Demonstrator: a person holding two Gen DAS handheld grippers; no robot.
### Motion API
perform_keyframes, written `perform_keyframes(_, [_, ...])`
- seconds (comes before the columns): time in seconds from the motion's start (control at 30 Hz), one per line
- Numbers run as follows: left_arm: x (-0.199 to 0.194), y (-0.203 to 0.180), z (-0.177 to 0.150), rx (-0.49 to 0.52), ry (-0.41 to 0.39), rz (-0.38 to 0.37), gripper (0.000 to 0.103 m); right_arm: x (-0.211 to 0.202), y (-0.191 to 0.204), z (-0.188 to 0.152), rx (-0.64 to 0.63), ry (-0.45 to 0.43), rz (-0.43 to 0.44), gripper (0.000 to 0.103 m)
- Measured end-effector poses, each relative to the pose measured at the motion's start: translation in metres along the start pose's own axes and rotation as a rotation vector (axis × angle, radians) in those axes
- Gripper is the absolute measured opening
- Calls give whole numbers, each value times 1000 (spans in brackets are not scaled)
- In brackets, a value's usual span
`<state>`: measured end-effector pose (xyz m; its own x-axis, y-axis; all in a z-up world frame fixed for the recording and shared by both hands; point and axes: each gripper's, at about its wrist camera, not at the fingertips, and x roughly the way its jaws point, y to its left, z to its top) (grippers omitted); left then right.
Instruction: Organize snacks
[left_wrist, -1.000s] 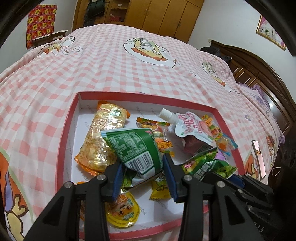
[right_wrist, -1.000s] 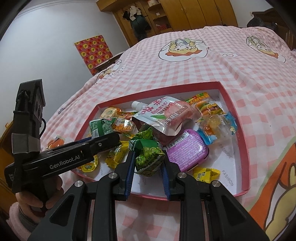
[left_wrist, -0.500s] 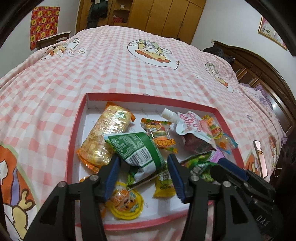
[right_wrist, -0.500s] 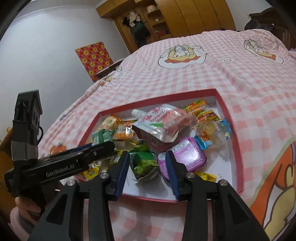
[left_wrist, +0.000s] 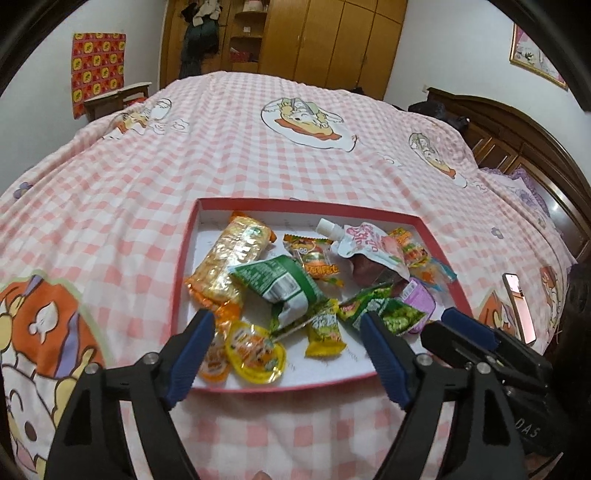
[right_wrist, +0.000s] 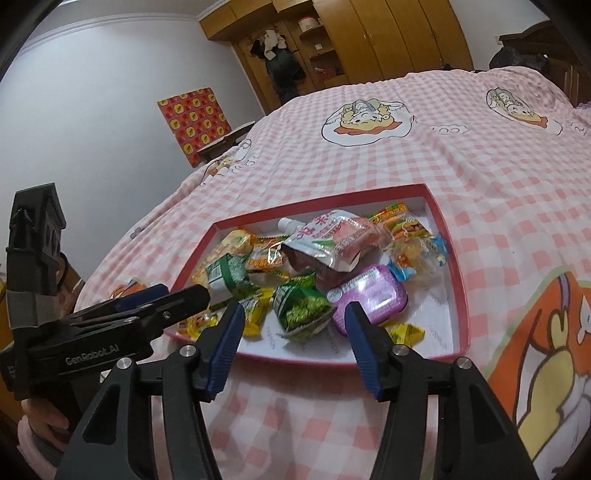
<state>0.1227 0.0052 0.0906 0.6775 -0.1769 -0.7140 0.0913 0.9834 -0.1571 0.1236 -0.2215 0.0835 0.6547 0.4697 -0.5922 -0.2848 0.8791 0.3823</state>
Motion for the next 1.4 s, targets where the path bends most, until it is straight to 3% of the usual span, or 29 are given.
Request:
perform_keyframes(0.23, [-13, -1, -15, -7, 10, 17, 86, -10, 7, -15, -22, 21, -14, 62])
perform_keyframes(0.6, [-18, -10, -52, -19, 71, 45, 86, -24, 16, -38, -79, 52, -120, 66])
perform_keyframes(1.07, [2, -10, -77, -45, 124, 64, 86, -12, 8, -56, -88, 107, -235, 66])
perform_keyframes(1.4, [15, -13, -85, -11, 135, 104, 86, 2, -3, -65, -55, 146, -257, 66])
